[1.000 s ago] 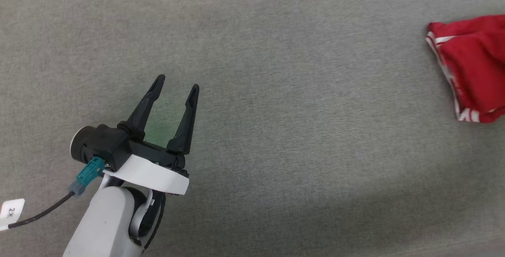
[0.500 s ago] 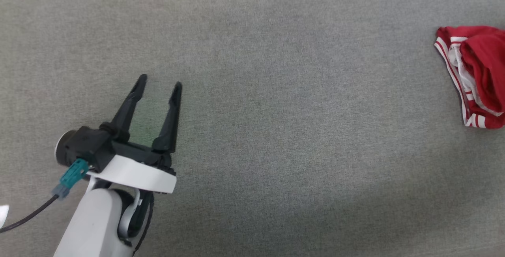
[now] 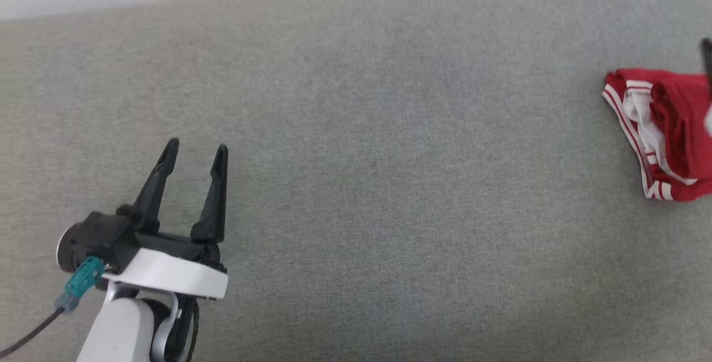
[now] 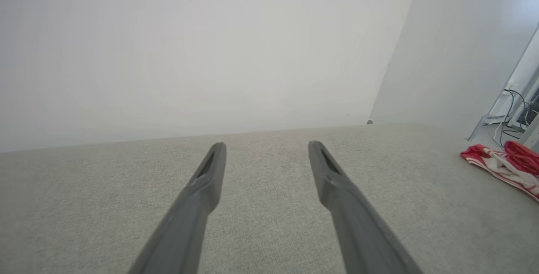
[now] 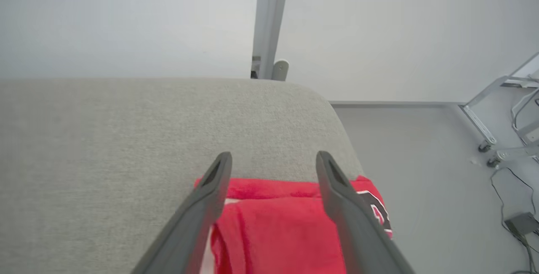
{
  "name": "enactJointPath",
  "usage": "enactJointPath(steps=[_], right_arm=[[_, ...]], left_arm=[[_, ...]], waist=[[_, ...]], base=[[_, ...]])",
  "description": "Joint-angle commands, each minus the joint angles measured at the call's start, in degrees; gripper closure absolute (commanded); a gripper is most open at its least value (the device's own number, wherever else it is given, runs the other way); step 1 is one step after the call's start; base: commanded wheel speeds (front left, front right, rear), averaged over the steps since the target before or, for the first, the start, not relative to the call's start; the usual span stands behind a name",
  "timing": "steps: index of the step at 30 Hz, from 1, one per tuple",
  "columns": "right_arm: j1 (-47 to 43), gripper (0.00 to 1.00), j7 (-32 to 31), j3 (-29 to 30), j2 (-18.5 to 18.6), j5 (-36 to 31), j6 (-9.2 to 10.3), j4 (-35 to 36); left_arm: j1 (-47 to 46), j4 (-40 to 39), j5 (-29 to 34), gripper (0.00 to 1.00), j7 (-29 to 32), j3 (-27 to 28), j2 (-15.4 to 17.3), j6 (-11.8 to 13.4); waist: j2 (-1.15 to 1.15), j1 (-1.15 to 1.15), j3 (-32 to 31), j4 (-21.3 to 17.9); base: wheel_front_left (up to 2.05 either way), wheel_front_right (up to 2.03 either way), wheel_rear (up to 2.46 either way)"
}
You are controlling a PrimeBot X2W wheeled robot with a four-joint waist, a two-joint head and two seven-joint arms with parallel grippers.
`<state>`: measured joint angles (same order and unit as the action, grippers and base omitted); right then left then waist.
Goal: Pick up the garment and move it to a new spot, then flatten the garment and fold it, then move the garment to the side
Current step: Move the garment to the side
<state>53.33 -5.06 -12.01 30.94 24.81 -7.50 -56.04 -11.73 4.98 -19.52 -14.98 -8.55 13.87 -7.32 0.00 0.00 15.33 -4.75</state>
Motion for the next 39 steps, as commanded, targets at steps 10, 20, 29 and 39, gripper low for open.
enactJointPath(steps=[10, 20, 29, 39], right_arm=[[-9.37, 0.0, 7.43, -3.58, -3.65, 4.5, 0.01, 8.78], [-21.7, 0.0, 13.54, -2.96, -7.16, 4.85, 0.01, 15.68], [-32.39, 0.0, 17.54, 1.9, -10.2, 3.03, 0.01, 22.35], [-44.54, 0.0, 19.28, 9.31, -15.86, -0.3, 0.01, 31.12]], left_arm=[[5.68, 0.08, 1.26, 0.0, -0.28, 2.93, -0.33, -0.18], [12.51, 0.48, 1.58, 0.0, -0.28, 5.77, -0.14, -0.17], [17.39, -0.01, 2.02, 0.0, -0.28, 9.18, -1.02, -0.17], [20.79, -0.21, 2.57, 0.0, -0.28, 12.32, -2.99, -0.17]], waist=[[0.0, 0.0, -7.2, 2.88], [0.0, 0.0, -14.28, 5.31], [0.0, 0.0, -17.47, 6.29], [0.0, 0.0, -18.76, 6.84]], base=[[0.0, 0.0, 0.0], [0.0, 0.0, 0.0], [0.0, 0.0, 0.0], [0.0, 0.0, 0.0]])
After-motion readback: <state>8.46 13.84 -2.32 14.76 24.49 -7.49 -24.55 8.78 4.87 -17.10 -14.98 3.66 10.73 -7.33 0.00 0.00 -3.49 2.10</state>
